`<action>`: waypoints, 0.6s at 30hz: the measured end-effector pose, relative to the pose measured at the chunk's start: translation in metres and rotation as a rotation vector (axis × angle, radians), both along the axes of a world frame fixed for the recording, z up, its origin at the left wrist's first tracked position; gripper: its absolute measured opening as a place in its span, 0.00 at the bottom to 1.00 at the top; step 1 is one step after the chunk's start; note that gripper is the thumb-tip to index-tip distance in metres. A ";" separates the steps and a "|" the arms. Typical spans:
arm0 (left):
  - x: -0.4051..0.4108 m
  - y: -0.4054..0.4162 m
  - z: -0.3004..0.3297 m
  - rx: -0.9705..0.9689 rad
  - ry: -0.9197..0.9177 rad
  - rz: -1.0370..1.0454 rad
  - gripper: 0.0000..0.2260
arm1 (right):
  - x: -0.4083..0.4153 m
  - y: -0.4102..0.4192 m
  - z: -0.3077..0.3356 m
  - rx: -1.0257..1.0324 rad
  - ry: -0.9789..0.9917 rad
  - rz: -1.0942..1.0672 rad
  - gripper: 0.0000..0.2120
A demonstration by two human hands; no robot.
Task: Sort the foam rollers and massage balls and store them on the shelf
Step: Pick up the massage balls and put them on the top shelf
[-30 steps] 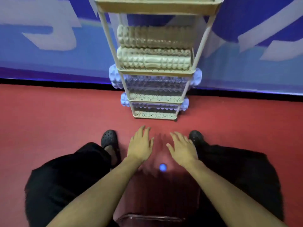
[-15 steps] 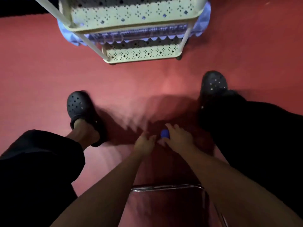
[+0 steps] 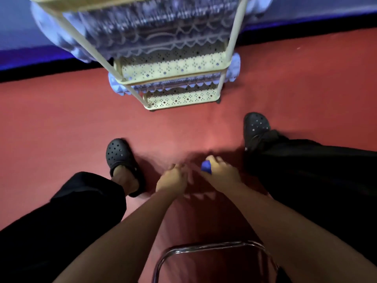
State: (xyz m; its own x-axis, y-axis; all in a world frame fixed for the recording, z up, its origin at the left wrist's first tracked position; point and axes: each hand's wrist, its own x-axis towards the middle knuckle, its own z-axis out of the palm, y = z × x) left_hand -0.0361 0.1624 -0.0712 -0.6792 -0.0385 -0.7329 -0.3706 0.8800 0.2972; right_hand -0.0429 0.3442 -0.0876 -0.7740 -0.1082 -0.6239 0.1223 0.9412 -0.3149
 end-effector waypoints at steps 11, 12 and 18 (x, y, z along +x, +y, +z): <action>-0.037 -0.012 0.252 -0.149 0.576 -0.204 0.18 | -0.059 -0.006 0.281 -0.044 0.584 0.118 0.27; -0.041 -0.014 0.278 -0.161 0.633 -0.204 0.18 | -0.064 -0.007 0.310 -0.046 0.641 0.125 0.27; -0.064 -0.025 0.432 -0.233 0.973 -0.221 0.18 | -0.086 -0.011 0.484 -0.101 0.972 0.152 0.24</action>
